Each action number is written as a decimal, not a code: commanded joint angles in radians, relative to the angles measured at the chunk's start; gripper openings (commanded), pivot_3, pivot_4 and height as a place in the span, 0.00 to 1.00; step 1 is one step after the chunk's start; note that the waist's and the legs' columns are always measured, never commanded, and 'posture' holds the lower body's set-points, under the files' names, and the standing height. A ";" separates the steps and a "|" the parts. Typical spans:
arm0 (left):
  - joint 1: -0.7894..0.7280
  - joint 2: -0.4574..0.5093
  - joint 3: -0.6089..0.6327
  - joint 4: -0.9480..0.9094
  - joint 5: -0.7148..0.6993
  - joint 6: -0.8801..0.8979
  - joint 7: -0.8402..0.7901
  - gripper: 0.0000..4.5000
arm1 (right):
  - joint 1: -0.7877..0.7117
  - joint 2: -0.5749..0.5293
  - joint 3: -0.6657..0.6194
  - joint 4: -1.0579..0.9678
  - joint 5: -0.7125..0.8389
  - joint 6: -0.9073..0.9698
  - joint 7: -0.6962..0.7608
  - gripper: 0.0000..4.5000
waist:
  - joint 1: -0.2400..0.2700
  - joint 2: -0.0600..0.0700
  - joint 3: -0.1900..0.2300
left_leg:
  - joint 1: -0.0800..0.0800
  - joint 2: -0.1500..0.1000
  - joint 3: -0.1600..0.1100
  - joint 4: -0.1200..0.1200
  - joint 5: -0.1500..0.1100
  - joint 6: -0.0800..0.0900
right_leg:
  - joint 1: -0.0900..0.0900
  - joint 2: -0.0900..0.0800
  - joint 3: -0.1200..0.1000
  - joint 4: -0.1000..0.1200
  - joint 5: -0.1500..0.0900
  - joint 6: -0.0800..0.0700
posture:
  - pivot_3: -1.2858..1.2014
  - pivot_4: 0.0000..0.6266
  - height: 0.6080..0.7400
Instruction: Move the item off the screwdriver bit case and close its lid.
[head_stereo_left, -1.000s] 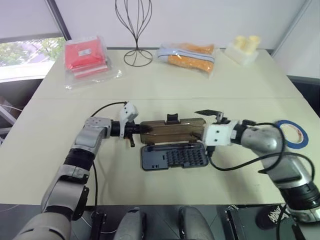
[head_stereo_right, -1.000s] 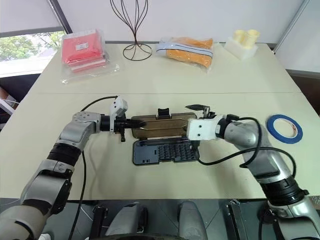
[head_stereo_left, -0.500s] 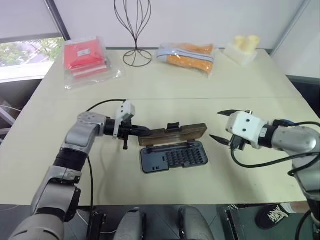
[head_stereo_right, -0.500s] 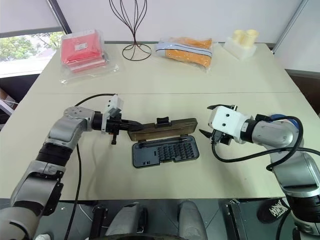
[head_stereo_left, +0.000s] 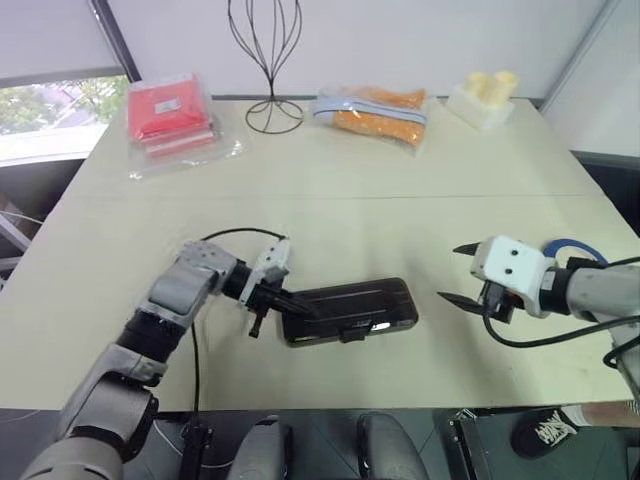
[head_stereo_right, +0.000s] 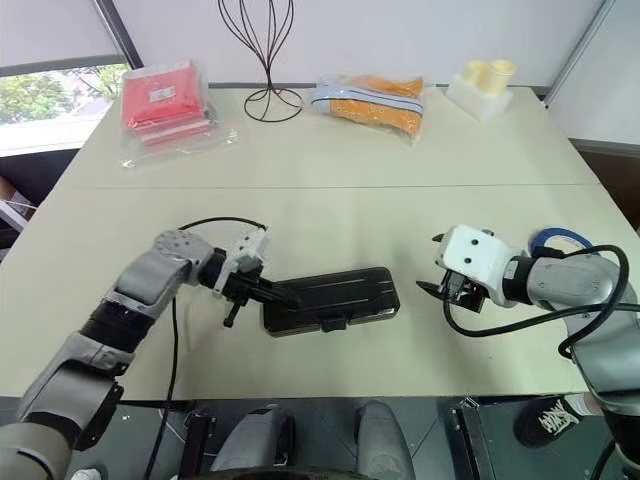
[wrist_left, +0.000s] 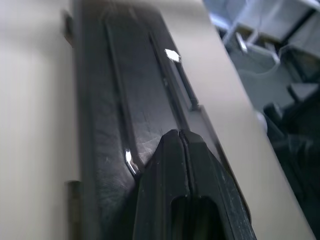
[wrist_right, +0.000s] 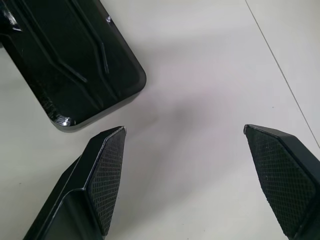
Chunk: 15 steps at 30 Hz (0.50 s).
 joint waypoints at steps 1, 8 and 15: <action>0.033 0.012 -0.062 0.088 0.105 -0.091 0.029 0.00 | 0.016 -0.025 -0.022 -0.031 0.004 -0.011 -0.007 0.87 | 0.002 0.000 -0.001 | 0.001 0.000 0.000 0.000 0.000 0.000 | 0.001 0.000 0.000 0.000 0.000 0.000 | 0.52 0.24 1.00; -0.003 -0.004 0.008 0.046 0.009 -0.018 0.046 0.00 | -0.020 -0.007 -0.042 -0.054 0.097 0.015 0.011 0.87 | 0.001 0.002 -0.003 | 0.003 0.000 0.000 0.001 0.000 0.000 | 0.004 0.000 0.000 0.000 0.000 0.000 | 0.52 0.24 1.00; -0.096 0.004 0.099 -0.068 -0.132 0.203 0.042 0.00 | -0.052 0.040 -0.059 -0.080 0.329 0.118 0.050 0.87 | 0.003 -0.002 0.000 | 0.000 0.000 -0.002 0.001 0.000 0.000 | 0.002 0.000 -0.001 0.000 0.000 0.000 | 0.52 0.24 1.00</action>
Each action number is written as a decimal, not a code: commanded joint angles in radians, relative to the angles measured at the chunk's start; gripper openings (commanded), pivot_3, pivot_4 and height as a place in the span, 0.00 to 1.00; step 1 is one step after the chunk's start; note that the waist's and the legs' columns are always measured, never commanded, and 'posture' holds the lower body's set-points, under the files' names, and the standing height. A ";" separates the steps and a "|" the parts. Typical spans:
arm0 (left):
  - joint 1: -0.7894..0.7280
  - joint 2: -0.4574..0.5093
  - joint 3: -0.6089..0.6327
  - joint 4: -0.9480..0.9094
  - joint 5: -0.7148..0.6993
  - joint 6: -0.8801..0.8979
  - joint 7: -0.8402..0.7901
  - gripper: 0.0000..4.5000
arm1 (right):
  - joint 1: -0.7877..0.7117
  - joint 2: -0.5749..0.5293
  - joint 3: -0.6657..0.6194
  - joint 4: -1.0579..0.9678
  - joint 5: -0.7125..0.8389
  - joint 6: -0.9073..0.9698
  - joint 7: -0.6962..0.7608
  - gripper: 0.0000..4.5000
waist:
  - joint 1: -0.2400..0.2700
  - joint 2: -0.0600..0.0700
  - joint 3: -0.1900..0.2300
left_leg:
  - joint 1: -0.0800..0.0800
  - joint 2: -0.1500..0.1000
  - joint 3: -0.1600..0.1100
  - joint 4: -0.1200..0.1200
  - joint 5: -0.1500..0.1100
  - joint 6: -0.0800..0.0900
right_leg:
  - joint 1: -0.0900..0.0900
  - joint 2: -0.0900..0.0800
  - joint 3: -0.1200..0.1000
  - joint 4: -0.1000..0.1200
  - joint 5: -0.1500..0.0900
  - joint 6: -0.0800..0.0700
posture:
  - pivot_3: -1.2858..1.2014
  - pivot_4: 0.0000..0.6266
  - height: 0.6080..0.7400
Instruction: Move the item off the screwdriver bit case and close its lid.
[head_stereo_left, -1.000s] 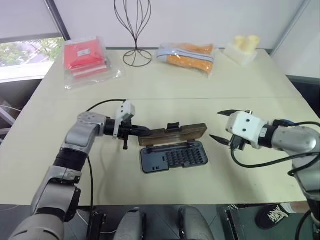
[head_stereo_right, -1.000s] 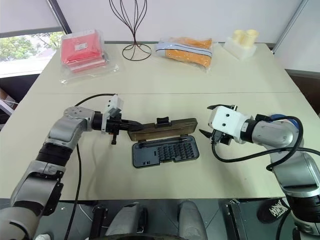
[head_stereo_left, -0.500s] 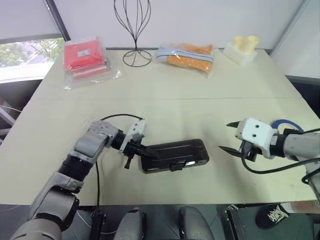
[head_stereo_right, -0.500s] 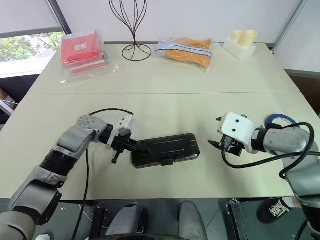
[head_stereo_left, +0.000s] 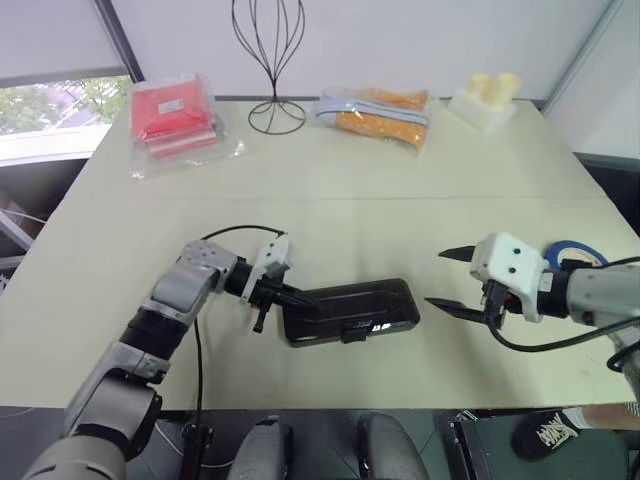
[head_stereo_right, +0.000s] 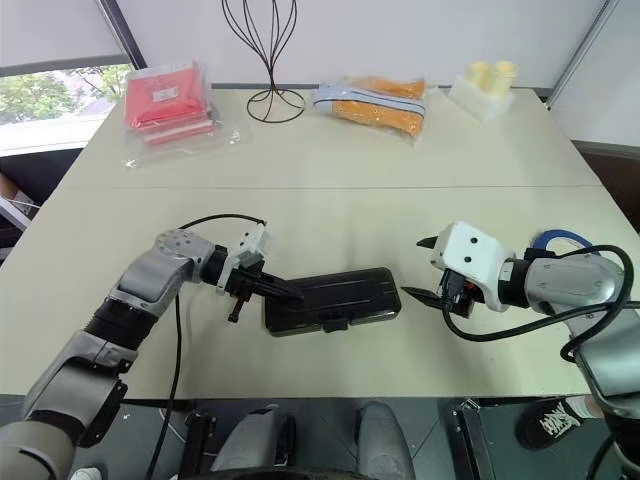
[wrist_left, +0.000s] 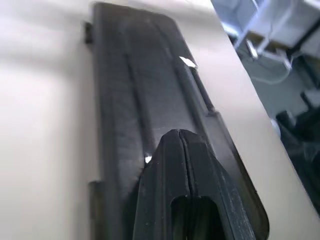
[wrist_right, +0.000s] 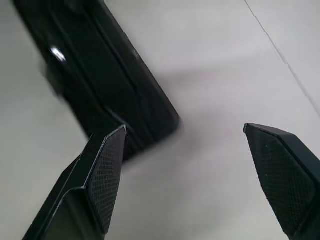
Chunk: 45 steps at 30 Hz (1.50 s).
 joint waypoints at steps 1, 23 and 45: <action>-0.057 0.018 0.057 -0.055 -0.056 0.068 -0.002 0.00 | -0.021 0.017 -0.017 -0.016 0.088 0.018 0.010 0.87 | 0.000 0.000 0.000 | 0.000 0.000 0.000 0.000 0.000 0.000 | 0.000 0.000 0.000 0.000 0.000 0.000 | 0.52 0.24 1.00; -0.287 -0.263 0.008 0.596 0.241 -0.369 0.168 0.00 | -0.018 0.143 0.427 0.014 0.026 -0.015 -0.062 0.01 | 0.000 -0.001 0.001 | -0.001 -0.001 0.001 0.000 0.000 0.000 | -0.001 0.000 -0.001 0.000 0.000 0.000 | 0.52 0.24 1.00; -0.201 -0.323 -0.031 0.597 0.329 -0.430 0.091 0.00 | -0.045 0.220 0.513 0.062 -0.156 -0.032 -0.204 0.01 | -0.002 -0.001 0.000 | 0.000 -0.001 0.001 0.000 0.000 0.000 | -0.001 0.000 -0.001 0.000 0.000 0.000 | 0.52 0.24 1.00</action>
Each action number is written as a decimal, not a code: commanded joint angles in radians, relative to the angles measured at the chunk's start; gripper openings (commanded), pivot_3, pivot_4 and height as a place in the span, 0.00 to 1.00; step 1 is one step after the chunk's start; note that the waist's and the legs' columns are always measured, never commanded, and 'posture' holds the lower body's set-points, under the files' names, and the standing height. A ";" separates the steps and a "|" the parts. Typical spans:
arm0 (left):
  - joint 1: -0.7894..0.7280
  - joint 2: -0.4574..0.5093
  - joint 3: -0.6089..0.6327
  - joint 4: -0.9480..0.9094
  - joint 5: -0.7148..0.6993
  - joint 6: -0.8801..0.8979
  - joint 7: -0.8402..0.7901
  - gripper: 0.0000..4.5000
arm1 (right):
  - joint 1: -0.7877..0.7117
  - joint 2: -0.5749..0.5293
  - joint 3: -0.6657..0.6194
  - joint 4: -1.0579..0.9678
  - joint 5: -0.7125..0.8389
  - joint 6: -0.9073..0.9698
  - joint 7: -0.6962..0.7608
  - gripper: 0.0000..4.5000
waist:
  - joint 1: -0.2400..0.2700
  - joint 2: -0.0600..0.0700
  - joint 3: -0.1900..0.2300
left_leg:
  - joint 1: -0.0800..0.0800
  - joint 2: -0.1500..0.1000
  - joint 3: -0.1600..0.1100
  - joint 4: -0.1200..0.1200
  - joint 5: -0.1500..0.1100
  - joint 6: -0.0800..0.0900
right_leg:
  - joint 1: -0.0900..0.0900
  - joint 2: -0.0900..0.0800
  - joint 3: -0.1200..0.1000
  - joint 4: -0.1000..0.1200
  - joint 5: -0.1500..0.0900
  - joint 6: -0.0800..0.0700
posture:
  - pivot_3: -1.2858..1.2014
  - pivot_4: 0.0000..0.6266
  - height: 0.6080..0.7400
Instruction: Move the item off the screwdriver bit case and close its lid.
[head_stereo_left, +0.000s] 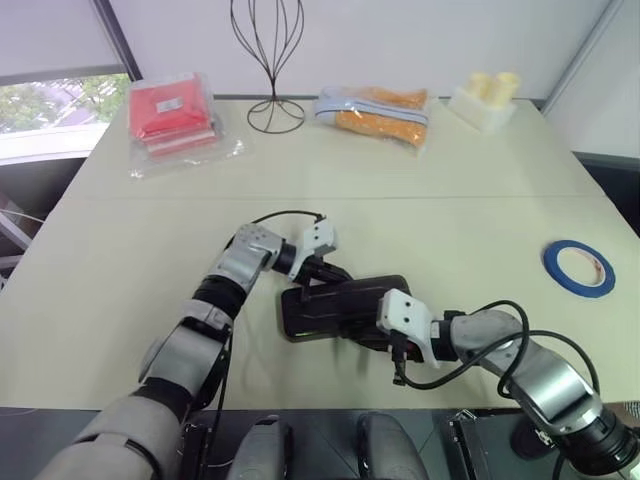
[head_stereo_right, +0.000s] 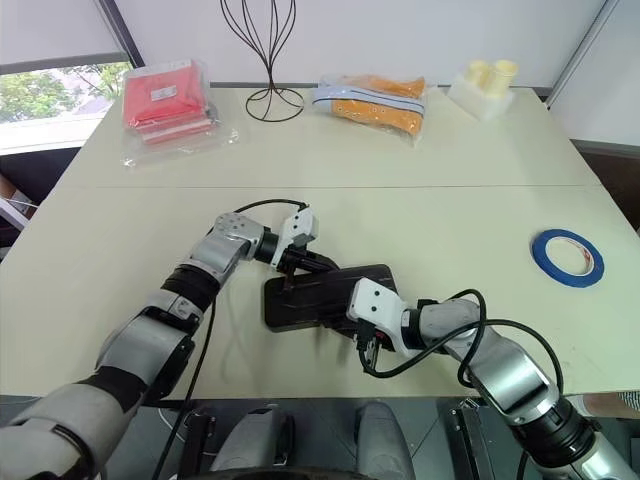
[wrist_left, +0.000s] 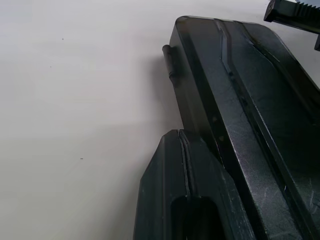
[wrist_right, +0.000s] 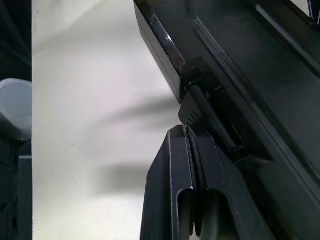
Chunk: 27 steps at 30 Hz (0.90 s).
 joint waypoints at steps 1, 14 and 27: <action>0.033 -0.013 -0.035 -0.013 0.021 -0.016 -0.030 0.00 | -0.007 0.012 -0.012 -0.016 -0.033 -0.009 -0.042 0.01 | -0.001 0.000 0.000 | 0.000 0.000 0.000 0.000 0.000 0.000 | 0.000 0.000 0.000 0.000 0.000 0.000 | 0.52 0.24 1.00; 0.047 -0.020 -0.043 -0.005 0.037 -0.027 -0.038 0.00 | -0.027 0.047 -0.003 0.027 -0.127 -0.035 -0.105 0.01 | -0.003 0.000 0.000 | 0.001 0.000 0.000 0.000 0.000 0.000 | 0.000 0.000 0.000 0.000 0.000 0.000 | 0.52 0.24 1.00; 0.072 -0.023 -0.047 -0.037 0.036 -0.010 -0.039 0.00 | -0.074 0.102 -0.028 0.078 -0.166 -0.050 -0.153 0.01 | -0.007 -0.001 -0.002 | 0.002 0.001 0.000 0.000 0.000 0.000 | 0.001 0.001 0.000 0.001 0.000 0.000 | 0.52 0.24 1.00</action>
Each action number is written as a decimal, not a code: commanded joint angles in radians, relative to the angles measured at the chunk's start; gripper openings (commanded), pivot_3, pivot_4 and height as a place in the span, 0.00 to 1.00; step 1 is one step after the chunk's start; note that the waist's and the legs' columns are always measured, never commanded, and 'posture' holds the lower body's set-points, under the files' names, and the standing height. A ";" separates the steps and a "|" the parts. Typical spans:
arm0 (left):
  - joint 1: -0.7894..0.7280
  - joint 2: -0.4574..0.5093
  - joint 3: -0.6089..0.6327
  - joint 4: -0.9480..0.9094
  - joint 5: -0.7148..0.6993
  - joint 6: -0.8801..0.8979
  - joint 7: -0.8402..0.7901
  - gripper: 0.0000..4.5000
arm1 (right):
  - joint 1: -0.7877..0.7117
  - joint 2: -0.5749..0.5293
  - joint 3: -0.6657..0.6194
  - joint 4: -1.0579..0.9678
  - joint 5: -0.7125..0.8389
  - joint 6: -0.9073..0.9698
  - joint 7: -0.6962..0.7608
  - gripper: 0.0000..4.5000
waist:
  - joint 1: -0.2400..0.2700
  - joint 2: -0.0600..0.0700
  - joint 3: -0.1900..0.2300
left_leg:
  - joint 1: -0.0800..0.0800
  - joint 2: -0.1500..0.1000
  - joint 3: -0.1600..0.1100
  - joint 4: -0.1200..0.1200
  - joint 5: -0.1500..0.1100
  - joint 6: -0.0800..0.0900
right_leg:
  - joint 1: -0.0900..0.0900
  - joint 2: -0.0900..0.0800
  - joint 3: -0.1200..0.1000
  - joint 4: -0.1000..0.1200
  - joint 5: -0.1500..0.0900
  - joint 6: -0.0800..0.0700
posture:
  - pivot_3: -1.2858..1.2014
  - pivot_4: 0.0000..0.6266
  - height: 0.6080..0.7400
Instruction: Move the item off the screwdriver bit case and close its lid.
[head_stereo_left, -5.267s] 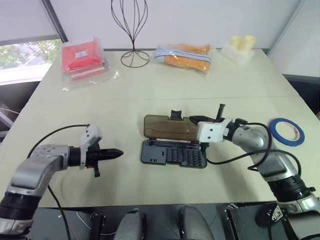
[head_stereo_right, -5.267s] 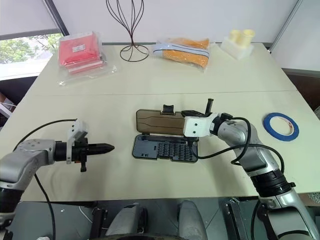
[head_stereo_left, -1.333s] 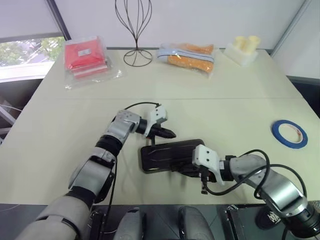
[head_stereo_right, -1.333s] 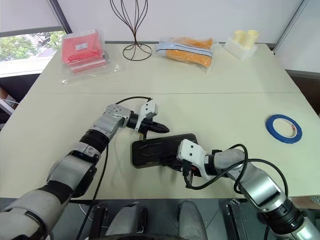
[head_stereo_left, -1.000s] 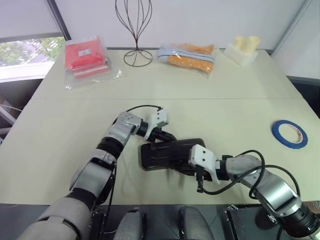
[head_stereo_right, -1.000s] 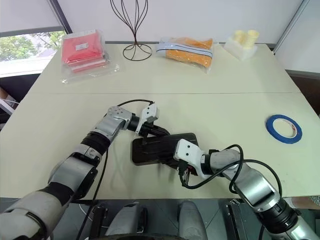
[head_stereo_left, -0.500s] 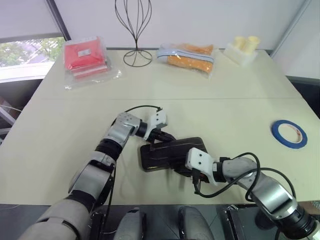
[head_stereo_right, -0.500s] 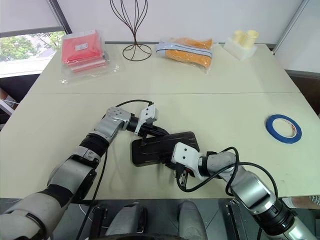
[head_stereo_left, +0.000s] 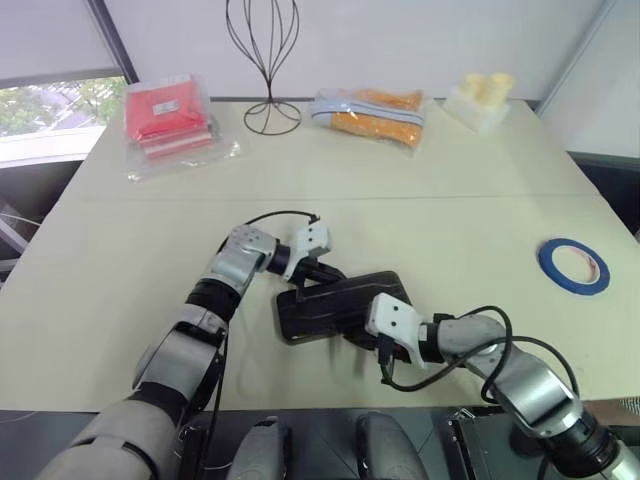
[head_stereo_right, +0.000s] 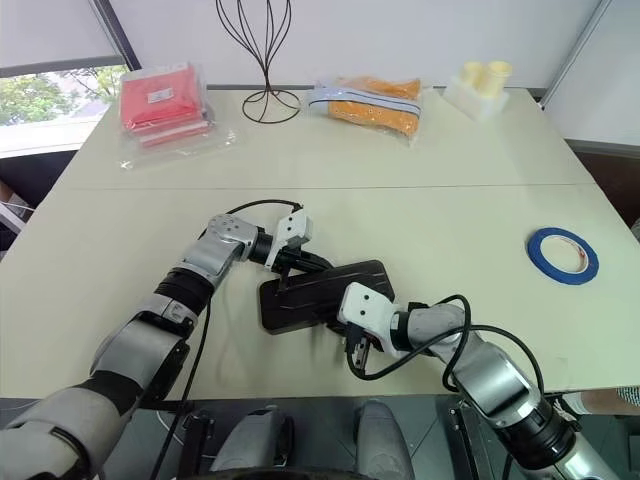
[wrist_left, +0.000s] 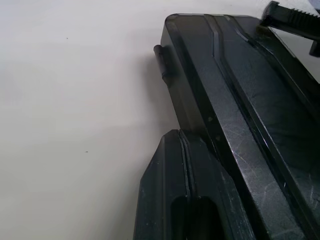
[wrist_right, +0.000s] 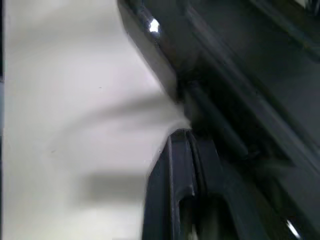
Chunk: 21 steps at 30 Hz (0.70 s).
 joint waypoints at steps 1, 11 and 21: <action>0.046 -0.040 -0.058 -0.005 0.015 0.005 -0.044 0.00 | -0.072 0.030 -0.067 0.045 -0.075 -0.030 -0.113 0.01 | -0.001 0.000 0.000 | 0.000 0.000 0.000 0.000 0.000 0.000 | 0.000 0.000 0.000 0.000 0.000 0.000 | 0.52 0.24 1.00; 0.004 -0.015 0.024 0.003 -0.010 0.008 0.011 0.00 | 0.014 -0.097 -0.124 -0.109 0.090 0.050 0.067 0.01 | 0.012 0.000 -0.001 | -0.001 -0.001 -0.001 0.001 0.000 0.000 | 0.001 0.000 0.000 -0.001 0.000 0.000 | 0.52 0.24 1.00; 0.011 0.123 0.201 -0.285 -0.154 0.184 0.091 0.00 | 0.107 -0.287 -0.432 -0.233 0.293 0.117 0.190 0.01 | 0.005 -0.001 0.001 | -0.003 0.000 -0.001 0.000 -0.001 0.001 | -0.001 0.000 0.000 -0.001 0.000 0.000 | 0.52 0.24 1.00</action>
